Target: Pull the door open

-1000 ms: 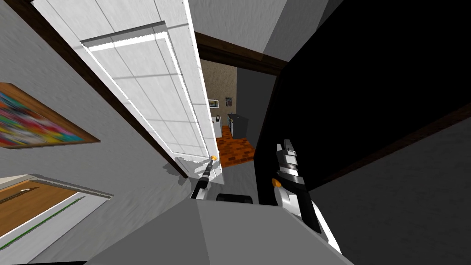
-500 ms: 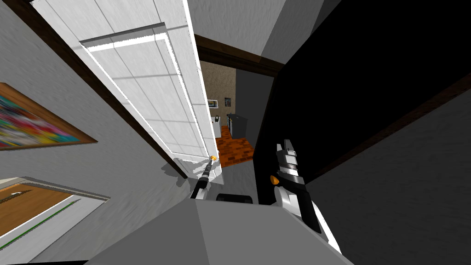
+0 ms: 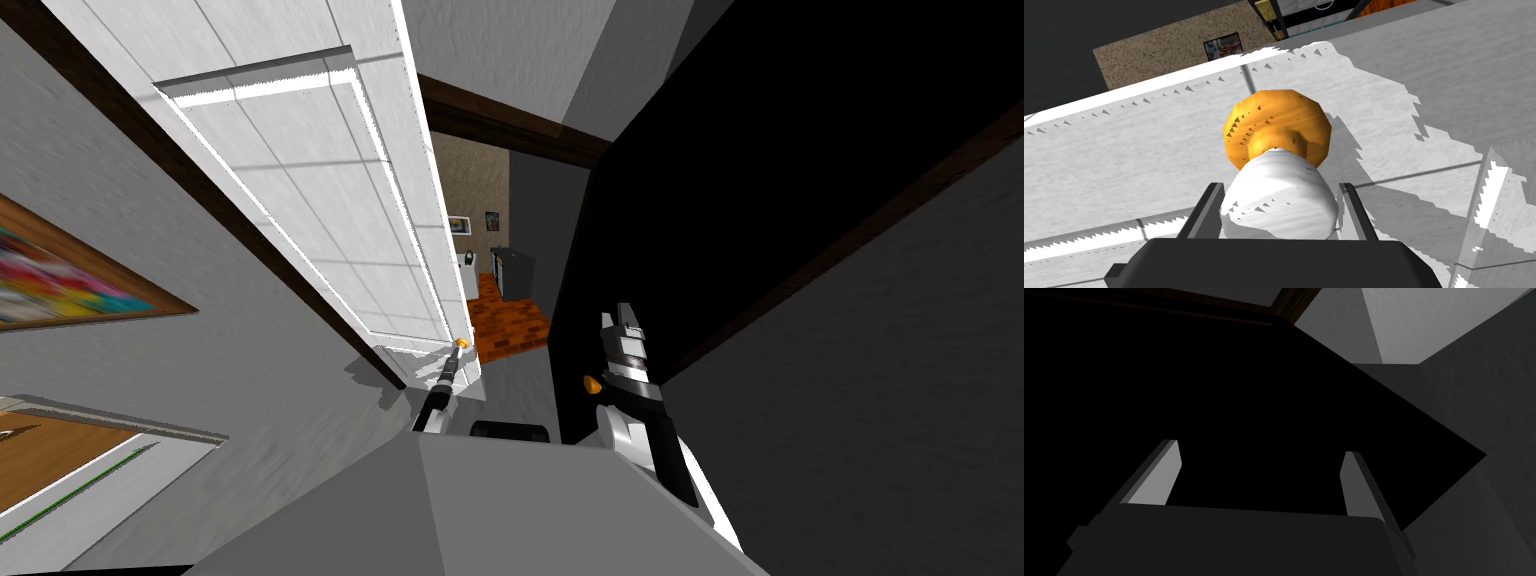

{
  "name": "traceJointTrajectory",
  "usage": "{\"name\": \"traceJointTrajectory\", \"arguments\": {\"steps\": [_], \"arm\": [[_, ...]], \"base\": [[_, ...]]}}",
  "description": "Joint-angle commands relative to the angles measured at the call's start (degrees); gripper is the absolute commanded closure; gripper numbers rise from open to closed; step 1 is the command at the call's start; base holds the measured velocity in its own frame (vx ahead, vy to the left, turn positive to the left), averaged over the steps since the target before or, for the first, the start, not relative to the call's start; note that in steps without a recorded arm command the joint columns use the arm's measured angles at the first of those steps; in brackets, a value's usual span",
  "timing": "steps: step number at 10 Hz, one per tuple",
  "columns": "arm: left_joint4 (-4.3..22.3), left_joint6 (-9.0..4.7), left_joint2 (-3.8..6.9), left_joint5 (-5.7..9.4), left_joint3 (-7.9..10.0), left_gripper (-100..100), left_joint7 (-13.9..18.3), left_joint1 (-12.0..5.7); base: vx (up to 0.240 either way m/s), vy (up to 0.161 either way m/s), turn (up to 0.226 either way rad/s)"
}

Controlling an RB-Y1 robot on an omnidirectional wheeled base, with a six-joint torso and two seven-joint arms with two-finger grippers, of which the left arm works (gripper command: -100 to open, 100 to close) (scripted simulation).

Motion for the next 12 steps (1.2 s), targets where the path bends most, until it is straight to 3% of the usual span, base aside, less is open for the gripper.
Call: {"name": "traceJointTrajectory", "arguments": {"steps": [1, 4, 12], "arm": [[0.63, -0.33, 0.2, 0.67, -0.26, 100, 2.86, -0.16], [0.86, -0.46, 0.45, 1.23, -0.43, 100, 5.8, -0.27], [2.02, -1.12, 1.72, 4.03, -1.28, 100, 17.67, -0.81]], "base": [[-0.025, 0.005, -0.048], [-0.018, 0.005, -0.036], [-0.019, 0.003, -0.048]]}}
